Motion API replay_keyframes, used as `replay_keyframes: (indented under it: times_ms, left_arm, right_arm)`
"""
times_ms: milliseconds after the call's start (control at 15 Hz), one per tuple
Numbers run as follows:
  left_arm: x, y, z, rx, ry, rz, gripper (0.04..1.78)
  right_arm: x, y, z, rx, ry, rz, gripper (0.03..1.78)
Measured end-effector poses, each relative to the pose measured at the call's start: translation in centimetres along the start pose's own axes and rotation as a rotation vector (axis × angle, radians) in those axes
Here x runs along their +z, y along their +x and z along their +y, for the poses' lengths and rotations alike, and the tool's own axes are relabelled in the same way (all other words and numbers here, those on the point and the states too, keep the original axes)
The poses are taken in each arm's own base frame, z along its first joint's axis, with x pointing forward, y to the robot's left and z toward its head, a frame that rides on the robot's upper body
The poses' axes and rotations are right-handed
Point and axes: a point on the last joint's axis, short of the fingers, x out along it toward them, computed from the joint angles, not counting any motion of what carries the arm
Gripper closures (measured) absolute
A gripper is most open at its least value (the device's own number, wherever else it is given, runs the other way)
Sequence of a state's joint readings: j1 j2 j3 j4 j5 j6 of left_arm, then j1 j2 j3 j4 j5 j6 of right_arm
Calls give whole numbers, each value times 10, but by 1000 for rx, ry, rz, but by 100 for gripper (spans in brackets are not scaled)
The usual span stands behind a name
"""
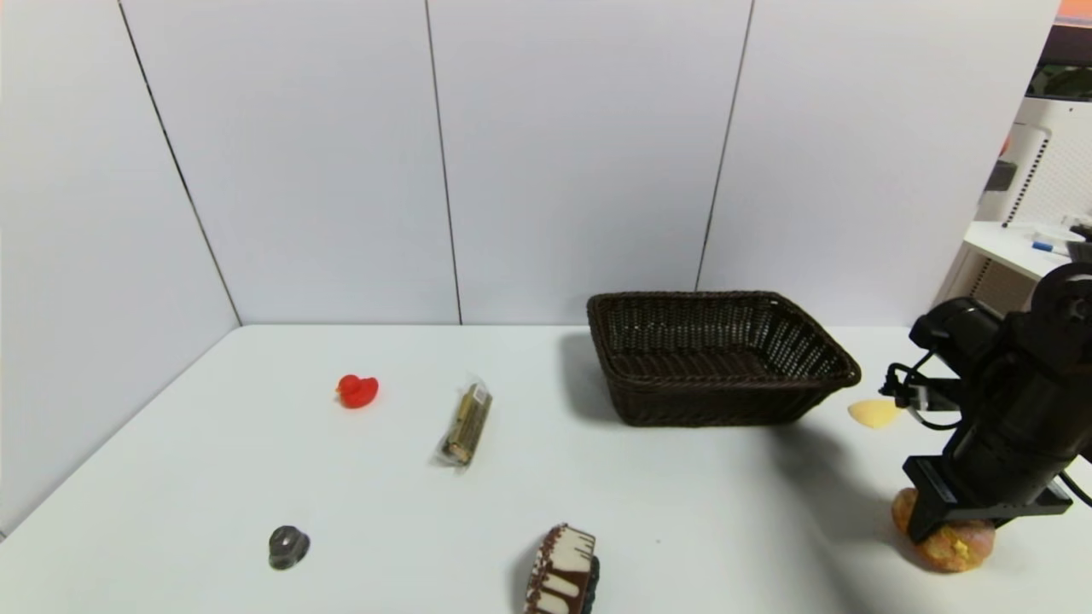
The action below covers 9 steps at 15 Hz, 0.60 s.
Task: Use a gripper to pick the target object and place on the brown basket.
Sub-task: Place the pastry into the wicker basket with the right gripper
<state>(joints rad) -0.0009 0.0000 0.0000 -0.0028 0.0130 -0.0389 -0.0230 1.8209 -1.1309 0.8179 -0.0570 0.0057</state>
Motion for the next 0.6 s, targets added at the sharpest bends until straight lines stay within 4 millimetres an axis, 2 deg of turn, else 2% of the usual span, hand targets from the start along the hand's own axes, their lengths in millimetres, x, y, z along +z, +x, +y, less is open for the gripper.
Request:
replay_keyframes:
  times_ms: [133,333,600]
  left_arm:
    - [0,0,0,0,0,0,13]
    - [0,0,0,0,0,0,13]
    - [0,0,0,-1,0,0,13]
  right_arm:
    - [4,-14,-2,-20,6,-63,101]
    - [16,-45,-2,-23,9,-208,101]
    - [42,-104,9,-6,-17,-476,101]
